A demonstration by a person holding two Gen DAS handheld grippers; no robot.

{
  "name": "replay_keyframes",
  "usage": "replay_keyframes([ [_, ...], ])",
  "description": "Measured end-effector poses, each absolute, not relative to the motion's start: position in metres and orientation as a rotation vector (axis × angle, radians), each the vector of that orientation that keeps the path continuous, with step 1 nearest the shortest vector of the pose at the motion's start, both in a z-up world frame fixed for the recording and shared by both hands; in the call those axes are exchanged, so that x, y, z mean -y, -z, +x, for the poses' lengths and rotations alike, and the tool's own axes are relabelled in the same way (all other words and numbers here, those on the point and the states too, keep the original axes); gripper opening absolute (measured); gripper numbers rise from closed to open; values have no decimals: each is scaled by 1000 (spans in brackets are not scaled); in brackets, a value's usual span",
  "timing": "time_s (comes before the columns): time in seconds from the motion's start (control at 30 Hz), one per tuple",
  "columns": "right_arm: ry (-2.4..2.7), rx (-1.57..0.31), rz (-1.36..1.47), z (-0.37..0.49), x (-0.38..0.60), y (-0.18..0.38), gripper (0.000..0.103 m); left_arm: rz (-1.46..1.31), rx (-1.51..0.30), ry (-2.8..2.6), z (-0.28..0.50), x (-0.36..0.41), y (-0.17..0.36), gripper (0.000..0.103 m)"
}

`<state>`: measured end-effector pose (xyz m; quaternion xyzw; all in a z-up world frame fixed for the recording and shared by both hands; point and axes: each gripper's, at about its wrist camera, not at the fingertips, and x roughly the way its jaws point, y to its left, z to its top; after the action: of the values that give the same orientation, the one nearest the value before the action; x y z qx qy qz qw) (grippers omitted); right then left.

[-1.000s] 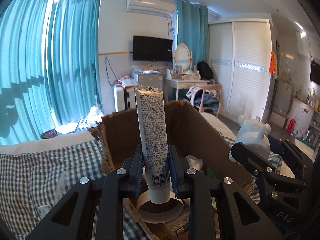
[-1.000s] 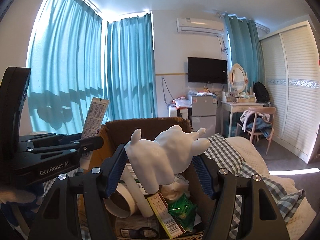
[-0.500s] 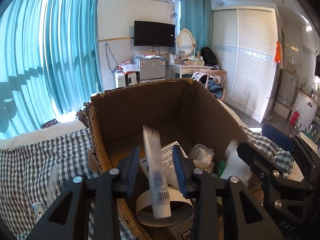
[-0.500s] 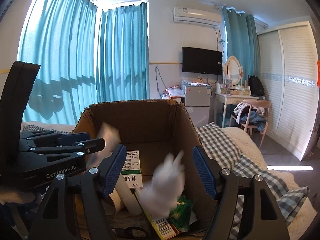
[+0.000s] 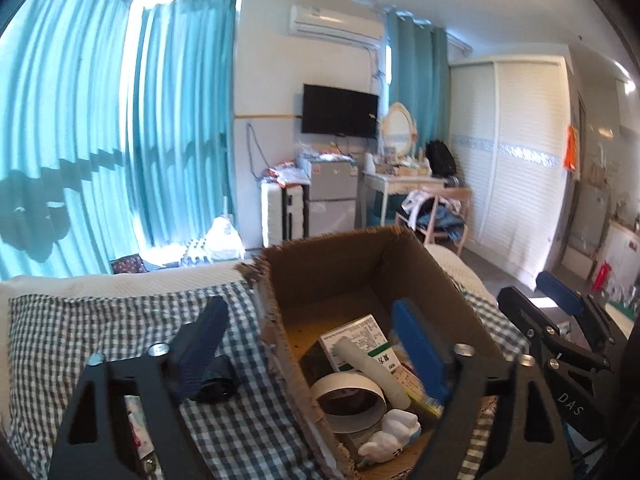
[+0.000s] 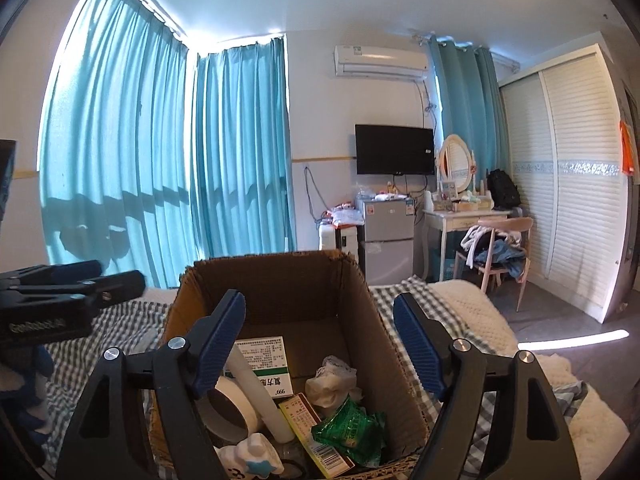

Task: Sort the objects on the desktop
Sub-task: 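Move both tools back over the remaining items on the bed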

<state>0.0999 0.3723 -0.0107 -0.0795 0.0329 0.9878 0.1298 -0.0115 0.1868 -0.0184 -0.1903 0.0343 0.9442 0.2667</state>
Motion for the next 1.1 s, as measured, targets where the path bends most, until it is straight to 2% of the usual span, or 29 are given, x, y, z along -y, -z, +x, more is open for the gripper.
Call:
replay_keyframes([
  [0.13, -2858, -90, -117, 120, -364, -5, 78, -482, -34, -2598, 1, -158, 0, 103],
  [0.57, -2983, -82, 2, 149, -312, -48, 80, -387, 68, -2821, 42, -60, -40, 103],
  [0.87, -3100, -29, -13, 143, -263, -52, 80, -435, 33, -2960, 42, 3, -26, 103],
  [1.1, -3218, 40, -138, 110, -213, -28, 80, -587, 28, -2973, 20, 31, 8, 103],
])
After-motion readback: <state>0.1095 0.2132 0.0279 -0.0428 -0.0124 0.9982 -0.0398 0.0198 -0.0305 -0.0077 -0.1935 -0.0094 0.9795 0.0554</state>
